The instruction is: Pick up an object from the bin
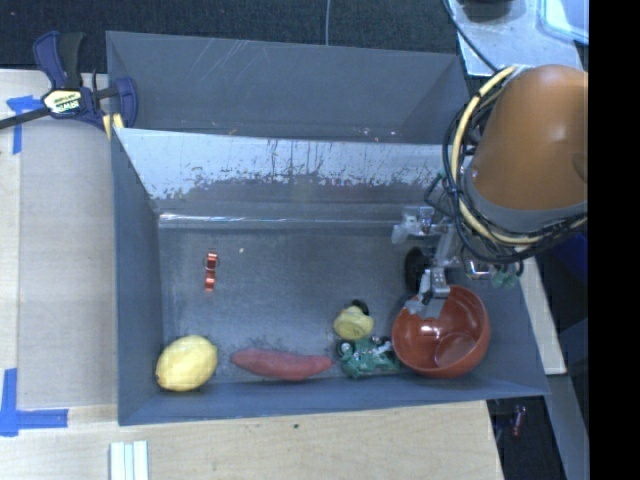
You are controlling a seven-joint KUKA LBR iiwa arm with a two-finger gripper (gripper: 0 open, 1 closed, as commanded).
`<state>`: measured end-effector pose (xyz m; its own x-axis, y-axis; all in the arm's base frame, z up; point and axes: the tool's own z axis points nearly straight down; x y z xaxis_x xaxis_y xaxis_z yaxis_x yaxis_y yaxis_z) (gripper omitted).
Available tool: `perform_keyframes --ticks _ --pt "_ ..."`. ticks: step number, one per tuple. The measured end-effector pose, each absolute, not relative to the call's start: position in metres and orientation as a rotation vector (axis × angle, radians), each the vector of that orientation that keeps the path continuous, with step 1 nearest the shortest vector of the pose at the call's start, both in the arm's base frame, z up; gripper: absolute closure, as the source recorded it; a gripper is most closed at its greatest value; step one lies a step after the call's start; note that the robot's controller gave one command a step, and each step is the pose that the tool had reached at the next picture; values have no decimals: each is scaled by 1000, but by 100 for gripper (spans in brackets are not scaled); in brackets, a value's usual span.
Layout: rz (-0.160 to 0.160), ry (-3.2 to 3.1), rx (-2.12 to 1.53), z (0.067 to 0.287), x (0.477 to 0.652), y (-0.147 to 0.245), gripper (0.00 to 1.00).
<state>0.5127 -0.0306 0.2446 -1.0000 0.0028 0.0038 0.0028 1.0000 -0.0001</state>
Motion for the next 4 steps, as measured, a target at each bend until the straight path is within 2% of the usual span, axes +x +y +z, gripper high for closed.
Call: perform_keyframes --ticks 1,2,3,4 --pt "0 -3145 -4 248 514 -31 0" --pt "1 -3145 110 277 510 -46 0" --pt "2 -3151 155 243 590 -40 0" --pt "7 -3134 389 166 568 -42 0"
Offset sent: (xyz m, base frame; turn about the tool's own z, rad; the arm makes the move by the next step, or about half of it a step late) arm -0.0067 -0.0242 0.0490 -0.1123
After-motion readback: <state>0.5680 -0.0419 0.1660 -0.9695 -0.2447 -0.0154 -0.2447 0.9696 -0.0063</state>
